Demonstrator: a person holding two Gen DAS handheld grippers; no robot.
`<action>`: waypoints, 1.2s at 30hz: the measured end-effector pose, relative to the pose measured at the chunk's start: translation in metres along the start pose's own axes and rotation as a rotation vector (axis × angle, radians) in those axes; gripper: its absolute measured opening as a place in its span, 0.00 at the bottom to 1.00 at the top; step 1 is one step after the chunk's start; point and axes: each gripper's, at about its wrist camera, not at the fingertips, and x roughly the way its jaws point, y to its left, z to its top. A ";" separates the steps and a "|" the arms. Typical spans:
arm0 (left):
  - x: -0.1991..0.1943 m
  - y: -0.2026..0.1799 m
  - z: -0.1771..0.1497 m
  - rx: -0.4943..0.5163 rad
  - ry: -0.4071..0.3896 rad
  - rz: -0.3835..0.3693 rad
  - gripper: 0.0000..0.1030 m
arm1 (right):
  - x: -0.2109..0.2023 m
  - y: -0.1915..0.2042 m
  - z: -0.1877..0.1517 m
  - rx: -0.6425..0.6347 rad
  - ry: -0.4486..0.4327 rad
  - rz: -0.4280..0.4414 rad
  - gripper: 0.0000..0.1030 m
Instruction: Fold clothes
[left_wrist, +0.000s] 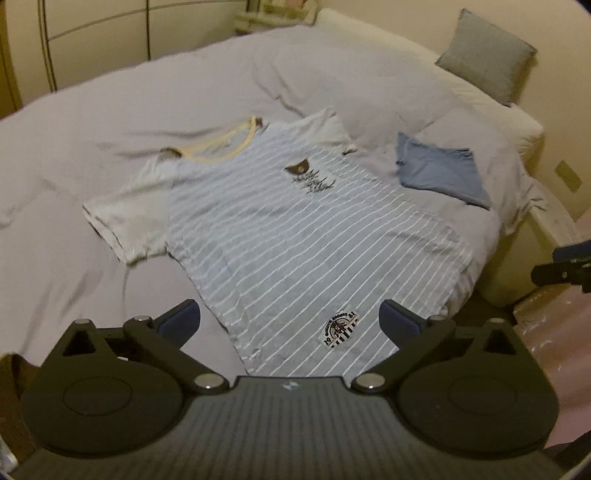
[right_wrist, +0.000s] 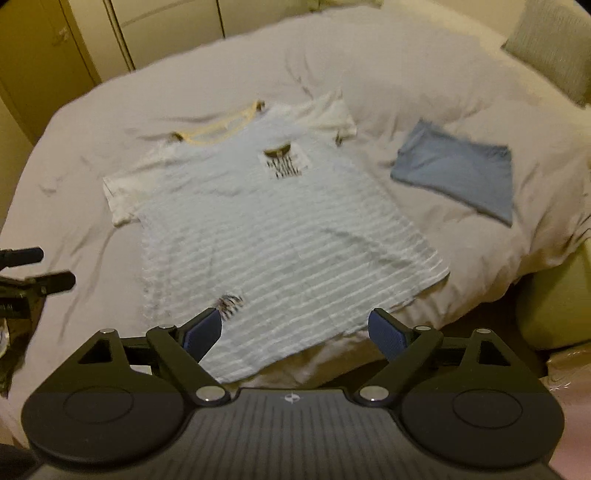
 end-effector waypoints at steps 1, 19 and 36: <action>-0.009 0.002 -0.002 0.026 -0.002 -0.004 0.99 | -0.008 0.008 -0.003 0.011 -0.014 -0.010 0.86; -0.142 0.115 -0.093 0.005 -0.041 0.079 0.99 | -0.071 0.158 -0.082 0.031 -0.051 -0.034 0.86; -0.141 0.102 -0.102 0.077 -0.019 0.016 0.99 | -0.067 0.181 -0.116 0.030 0.034 -0.056 0.86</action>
